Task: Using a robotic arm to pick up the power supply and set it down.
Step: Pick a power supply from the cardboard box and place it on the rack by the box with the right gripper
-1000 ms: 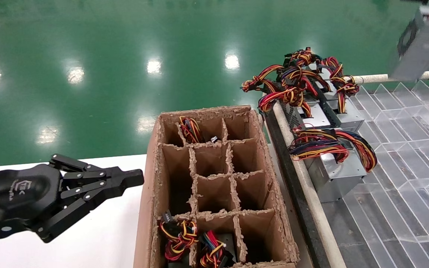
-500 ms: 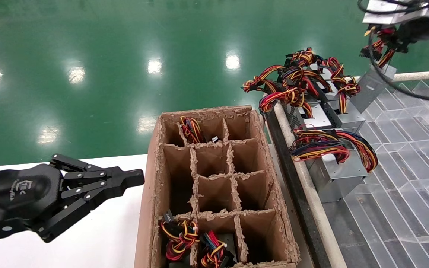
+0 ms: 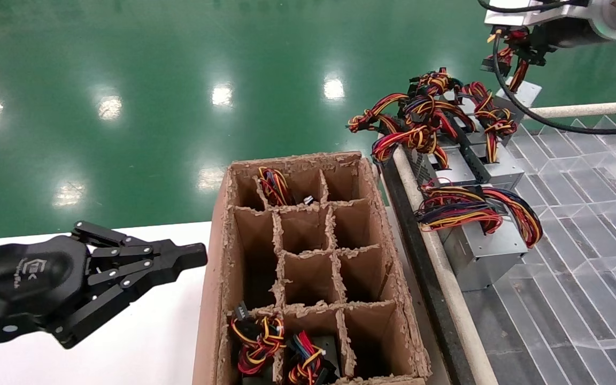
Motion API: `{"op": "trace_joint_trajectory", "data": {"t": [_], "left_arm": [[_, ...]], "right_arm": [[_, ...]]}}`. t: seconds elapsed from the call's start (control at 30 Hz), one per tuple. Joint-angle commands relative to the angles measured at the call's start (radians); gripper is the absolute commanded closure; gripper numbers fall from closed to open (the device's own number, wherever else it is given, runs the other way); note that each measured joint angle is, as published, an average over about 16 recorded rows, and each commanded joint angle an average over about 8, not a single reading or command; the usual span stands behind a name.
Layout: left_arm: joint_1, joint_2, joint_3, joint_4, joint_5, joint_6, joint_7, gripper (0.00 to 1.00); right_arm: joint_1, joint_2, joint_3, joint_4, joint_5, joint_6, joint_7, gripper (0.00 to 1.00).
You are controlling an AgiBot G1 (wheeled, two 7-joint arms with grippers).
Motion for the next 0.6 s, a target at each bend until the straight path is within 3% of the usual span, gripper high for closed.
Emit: {"op": "trace_joint_trajectory", "data": {"t": [0.03, 0.4, 0.6], "left_arm": [[0.000, 0.000, 0.000, 0.000, 0.000, 0.000, 0.000, 1.00], [0.000, 0.000, 0.000, 0.000, 0.000, 0.000, 0.000, 1.00], [0.000, 0.000, 0.000, 0.000, 0.000, 0.000, 0.000, 1.00]], "right_arm": [[0.006, -0.009, 0.004, -0.019, 0.009, 0.004, -0.020, 1.00], [0.004, -0.051, 0.029, -0.095, 0.056, 0.041, -0.084, 1.00], [-0.011, -0.066, 0.018, -0.164, 0.037, 0.122, -0.064, 1.00]]}}
